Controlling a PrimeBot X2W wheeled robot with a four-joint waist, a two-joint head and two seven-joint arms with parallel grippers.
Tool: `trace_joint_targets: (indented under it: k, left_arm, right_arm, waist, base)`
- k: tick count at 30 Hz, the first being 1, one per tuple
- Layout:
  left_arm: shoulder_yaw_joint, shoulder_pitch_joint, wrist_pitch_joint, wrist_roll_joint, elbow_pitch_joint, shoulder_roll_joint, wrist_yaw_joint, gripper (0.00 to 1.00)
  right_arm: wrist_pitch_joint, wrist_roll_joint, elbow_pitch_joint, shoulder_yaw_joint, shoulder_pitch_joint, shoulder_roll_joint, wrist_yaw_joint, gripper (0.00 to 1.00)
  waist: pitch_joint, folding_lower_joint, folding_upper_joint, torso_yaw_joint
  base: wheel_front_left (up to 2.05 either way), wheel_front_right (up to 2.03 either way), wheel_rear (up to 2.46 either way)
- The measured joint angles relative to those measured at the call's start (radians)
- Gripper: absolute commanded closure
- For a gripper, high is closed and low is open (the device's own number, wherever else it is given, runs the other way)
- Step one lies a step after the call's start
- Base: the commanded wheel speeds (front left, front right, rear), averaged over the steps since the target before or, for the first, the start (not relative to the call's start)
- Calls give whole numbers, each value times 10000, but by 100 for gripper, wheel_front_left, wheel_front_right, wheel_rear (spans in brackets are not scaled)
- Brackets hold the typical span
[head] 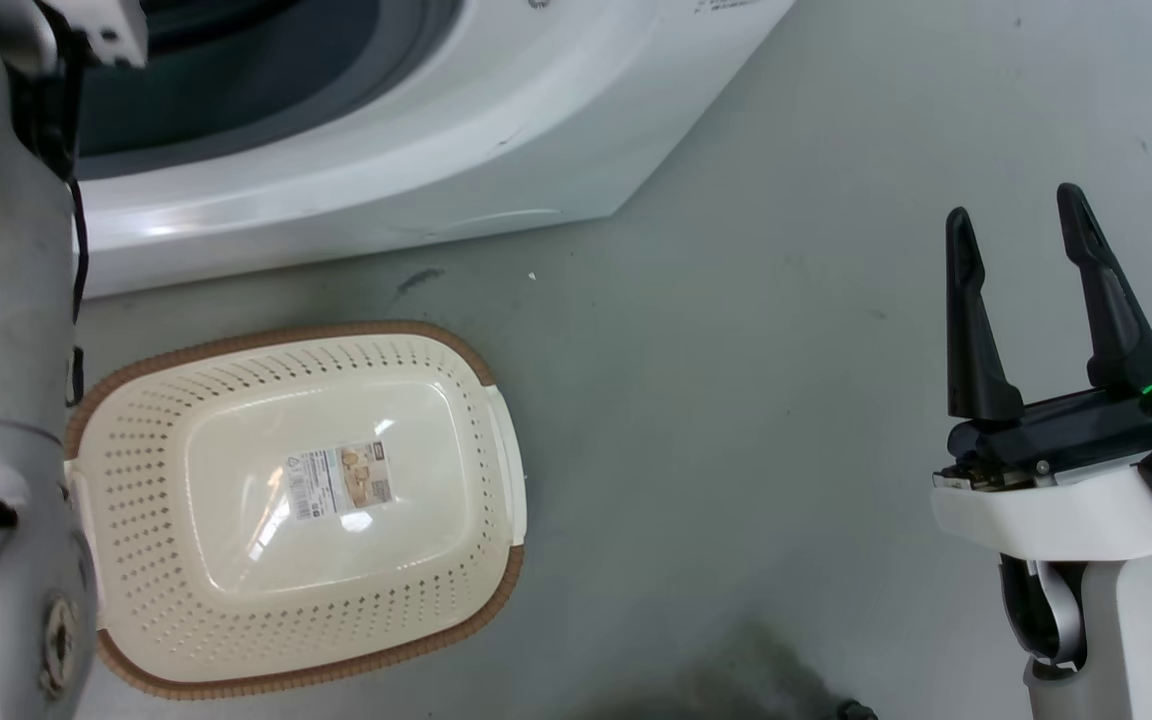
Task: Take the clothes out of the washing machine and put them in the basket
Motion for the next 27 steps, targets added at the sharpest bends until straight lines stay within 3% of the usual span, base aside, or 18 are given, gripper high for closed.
trace_joint_targets:
  k: [8, 18, 27]
  left_arm:
    - [-387, -1848, 2301, -84, 1666, 228, -230, 0]
    - [-984, -3340, 4993, -221, 2531, 316, -316, 0]
    - [-1546, -3752, 6042, -566, 2669, 443, -318, 0]
  right_arm:
    - [0, 178, -79, 100, -198, 0, 2, 0]
    - [0, 345, -199, 234, -389, 0, 0, 0]
    - [0, 483, -307, 286, -560, 0, 0, 0]
  waist:
    - [653, 0, 0, -165]
    - [1256, -1, 0, -304]
    - [1823, -1, 0, -402]
  base:
    - [0, 0, 0]
    - [0, 0, 0]
    - [0, 0, 0]
